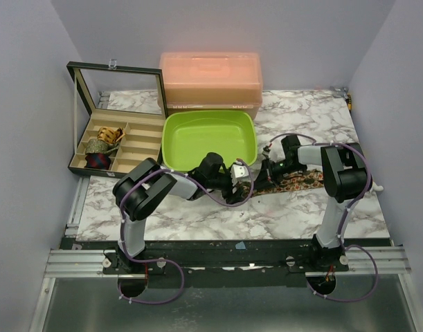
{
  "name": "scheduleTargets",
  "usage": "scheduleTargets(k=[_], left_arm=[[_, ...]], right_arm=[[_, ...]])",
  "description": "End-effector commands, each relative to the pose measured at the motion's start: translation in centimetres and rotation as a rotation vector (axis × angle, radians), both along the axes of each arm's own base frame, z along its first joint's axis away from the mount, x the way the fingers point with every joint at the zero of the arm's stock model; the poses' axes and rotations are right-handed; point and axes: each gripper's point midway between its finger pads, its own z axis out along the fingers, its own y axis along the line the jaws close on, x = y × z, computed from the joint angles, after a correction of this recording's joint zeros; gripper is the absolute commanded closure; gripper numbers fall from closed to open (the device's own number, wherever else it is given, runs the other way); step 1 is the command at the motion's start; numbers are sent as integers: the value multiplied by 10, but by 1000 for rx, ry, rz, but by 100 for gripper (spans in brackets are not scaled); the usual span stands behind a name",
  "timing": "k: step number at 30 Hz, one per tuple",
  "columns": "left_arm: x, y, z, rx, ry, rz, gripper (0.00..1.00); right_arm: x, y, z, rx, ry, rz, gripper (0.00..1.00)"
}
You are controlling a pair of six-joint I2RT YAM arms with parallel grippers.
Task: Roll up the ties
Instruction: Roll the tie at the center of the board.
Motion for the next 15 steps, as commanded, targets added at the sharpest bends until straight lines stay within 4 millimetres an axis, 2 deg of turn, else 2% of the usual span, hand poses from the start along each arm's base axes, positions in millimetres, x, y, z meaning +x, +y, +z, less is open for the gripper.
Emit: scheduleTargets(k=[1, 4, 7, 9, 12, 15], left_arm=[[9, 5, -29, 38, 108, 120, 40], [2, -7, -20, 6, 98, 101, 49], [-8, -19, -10, -8, 89, 64, 48], [-12, -24, -14, 21, 89, 51, 48], [-15, -24, -36, 122, 90, 51, 49], [-14, -13, -59, 235, 91, 73, 64]], right_arm=[[-16, -22, -52, -161, 17, 17, 100], [-18, -18, -49, -130, 19, 2, 100], [-21, -14, -48, -102, 25, -22, 100], [-22, -12, -45, -89, 26, -40, 100], [-21, -11, -42, -81, 19, -49, 100], [-18, -11, -33, -81, 9, -52, 100]])
